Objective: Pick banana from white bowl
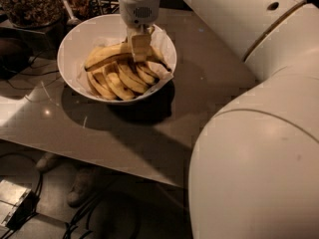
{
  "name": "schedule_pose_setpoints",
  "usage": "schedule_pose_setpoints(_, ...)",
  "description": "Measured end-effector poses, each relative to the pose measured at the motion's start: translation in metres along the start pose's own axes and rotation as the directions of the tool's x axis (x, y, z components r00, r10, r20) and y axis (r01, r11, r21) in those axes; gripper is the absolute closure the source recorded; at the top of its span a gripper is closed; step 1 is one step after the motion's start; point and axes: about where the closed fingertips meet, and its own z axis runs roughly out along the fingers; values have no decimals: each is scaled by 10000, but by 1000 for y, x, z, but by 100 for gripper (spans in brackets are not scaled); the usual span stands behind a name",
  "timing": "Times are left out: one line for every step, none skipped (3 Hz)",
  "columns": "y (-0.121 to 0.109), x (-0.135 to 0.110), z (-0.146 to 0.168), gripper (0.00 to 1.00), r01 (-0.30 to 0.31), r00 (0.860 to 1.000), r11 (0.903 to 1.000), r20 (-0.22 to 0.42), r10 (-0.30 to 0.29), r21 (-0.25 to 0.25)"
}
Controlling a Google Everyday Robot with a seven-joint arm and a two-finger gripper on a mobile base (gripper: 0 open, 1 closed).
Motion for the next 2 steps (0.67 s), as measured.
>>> schedule_pose_setpoints(7, -1, -12, 100, -297, 9994, 9977, 200, 285, 614)
schedule_pose_setpoints(29, 7, -28, 100, -874, 9947, 9893, 646, 803, 1165)
